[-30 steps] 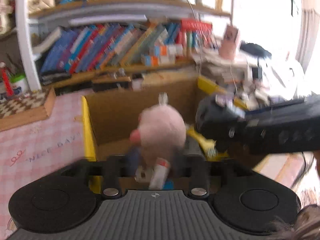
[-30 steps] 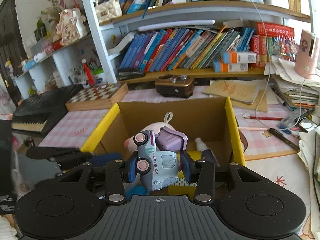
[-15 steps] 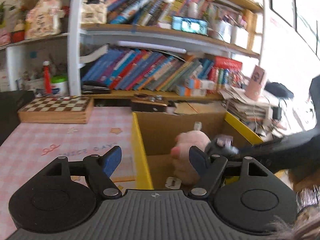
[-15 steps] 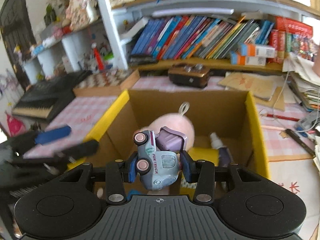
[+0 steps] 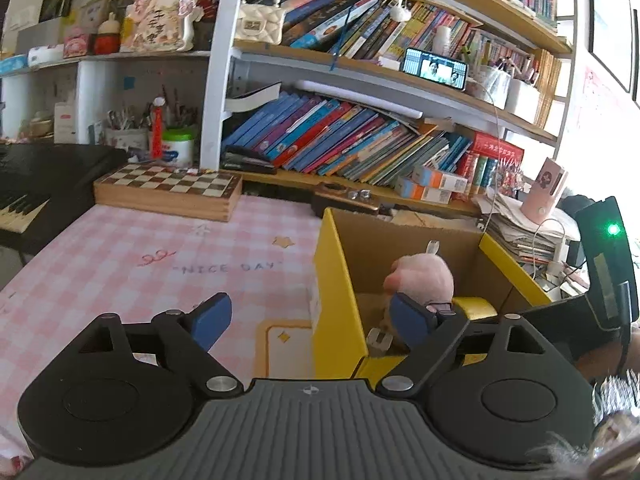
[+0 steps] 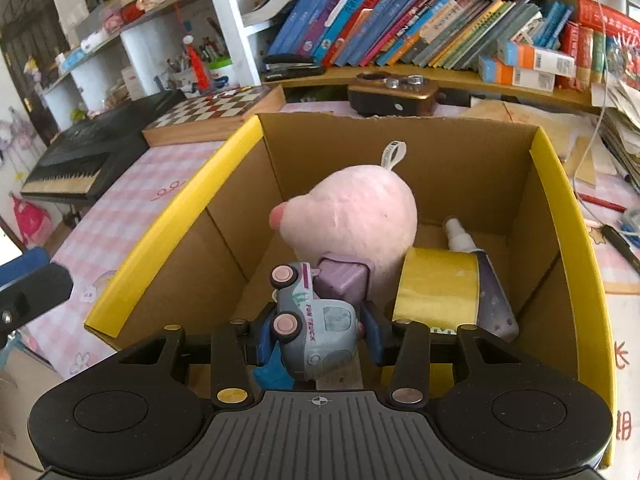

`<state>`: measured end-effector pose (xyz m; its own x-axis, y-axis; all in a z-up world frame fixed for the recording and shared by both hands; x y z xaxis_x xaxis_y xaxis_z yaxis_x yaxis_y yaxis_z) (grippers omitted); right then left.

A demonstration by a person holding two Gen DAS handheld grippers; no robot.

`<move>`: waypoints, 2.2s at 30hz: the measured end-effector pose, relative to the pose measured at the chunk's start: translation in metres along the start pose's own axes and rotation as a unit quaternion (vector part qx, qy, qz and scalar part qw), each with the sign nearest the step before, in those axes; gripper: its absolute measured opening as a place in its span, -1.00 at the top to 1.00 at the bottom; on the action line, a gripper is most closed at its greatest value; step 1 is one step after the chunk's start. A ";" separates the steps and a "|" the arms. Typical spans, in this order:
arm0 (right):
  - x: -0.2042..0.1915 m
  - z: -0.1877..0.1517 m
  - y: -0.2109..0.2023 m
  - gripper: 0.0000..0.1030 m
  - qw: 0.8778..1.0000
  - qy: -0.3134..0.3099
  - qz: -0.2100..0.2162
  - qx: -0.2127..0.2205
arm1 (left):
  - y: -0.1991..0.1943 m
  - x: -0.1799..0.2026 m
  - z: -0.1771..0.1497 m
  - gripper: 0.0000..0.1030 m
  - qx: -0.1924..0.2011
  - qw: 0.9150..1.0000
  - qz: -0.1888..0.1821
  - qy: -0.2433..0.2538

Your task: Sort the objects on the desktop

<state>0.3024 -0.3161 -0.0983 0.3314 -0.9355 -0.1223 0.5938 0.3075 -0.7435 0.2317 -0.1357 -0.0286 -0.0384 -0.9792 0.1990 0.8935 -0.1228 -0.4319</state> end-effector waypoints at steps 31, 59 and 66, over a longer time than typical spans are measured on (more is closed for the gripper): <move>-0.037 -0.052 -0.106 -0.20 0.986 0.058 -0.123 0.096 | -0.100 -0.060 -0.026 -1.00 -0.004 0.999 -0.002 -0.032; -0.129 -0.155 -0.162 -0.62 0.983 0.077 -0.146 0.077 | -0.176 -0.079 -0.085 -1.00 -0.058 0.998 -0.019 0.028; -0.138 -0.161 -0.168 -0.76 0.983 0.075 -0.146 0.079 | -0.180 -0.084 -0.091 -1.00 -0.066 0.997 -0.025 0.020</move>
<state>0.0391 -0.2671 -0.0628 0.0255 -0.9994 -0.0230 0.7574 0.0344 -0.6520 0.0333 -0.0464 -0.0472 -0.1023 -0.9766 0.1890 0.8238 -0.1896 -0.5342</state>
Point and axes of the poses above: each gripper's, at about its wrist camera, not at the fingertips, and y roughly the way its jaws point, x to its right, z to its top, the point moved 10 cm from there along y, roughly the way its jaws point, and after that the axes turned 5 degrees about -z, right-handed, at the moved point
